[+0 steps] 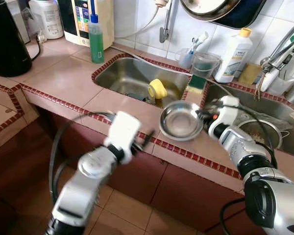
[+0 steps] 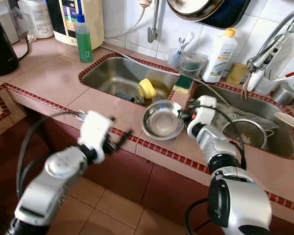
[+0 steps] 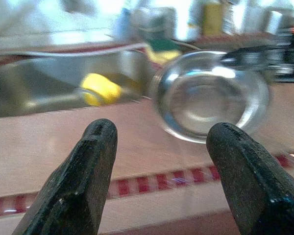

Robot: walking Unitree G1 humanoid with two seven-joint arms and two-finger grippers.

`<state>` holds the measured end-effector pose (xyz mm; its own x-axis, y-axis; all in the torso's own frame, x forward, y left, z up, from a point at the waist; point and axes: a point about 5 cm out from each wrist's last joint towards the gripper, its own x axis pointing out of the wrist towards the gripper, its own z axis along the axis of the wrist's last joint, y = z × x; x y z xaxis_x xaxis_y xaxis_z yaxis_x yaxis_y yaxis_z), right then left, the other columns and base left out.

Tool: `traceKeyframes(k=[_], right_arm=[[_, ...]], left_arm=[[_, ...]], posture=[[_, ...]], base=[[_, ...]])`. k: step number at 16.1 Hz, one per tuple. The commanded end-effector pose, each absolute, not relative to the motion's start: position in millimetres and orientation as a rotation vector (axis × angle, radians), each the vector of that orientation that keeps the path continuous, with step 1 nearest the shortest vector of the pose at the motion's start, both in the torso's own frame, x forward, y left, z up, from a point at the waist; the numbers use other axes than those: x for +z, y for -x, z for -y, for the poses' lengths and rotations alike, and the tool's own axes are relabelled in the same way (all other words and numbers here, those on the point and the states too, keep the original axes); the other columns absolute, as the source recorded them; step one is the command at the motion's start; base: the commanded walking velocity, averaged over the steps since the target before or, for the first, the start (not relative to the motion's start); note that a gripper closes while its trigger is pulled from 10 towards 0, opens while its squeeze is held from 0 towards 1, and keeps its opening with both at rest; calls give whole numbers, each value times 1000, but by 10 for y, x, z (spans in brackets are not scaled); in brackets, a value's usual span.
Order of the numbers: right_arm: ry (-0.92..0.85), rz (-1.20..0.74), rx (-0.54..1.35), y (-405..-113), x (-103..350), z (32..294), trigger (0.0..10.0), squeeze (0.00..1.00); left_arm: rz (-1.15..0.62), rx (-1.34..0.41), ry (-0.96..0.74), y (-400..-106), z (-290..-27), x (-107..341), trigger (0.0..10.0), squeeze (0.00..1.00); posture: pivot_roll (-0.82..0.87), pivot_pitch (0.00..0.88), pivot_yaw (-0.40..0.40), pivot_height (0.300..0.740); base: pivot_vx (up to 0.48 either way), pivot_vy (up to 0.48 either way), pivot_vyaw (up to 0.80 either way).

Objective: Kitchen organization

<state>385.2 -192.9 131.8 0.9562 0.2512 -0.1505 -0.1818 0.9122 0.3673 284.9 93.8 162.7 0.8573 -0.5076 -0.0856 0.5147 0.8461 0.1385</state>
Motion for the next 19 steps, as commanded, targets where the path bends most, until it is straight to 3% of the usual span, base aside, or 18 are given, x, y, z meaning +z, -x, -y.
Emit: traceKeyframes(k=[1,7,16,19], right_arm=[[-392,-71,242,-3926,1559,1927,10000,0],[-501,183,421,-3849,1768,1702,10000,0],[-537,221,495,-3683,1735,1536,10000,0],[-533,233,507,-3666,1774,1525,10000,0]], left_arm=[[-12,-516,-144,-2902,-978,1688,10000,0],[2,-423,-18,-3041,-1248,1716,10000,0],[-14,-428,-42,-3050,-1237,1634,10000,0],[-13,-430,-76,-3061,-1209,1615,10000,0]], posture=[[62,0,-120,740],[67,0,-126,740],[64,0,-117,740],[62,0,-121,740]], base=[[0,0,0],[0,60,0],[0,453,0],[0,0,0]])
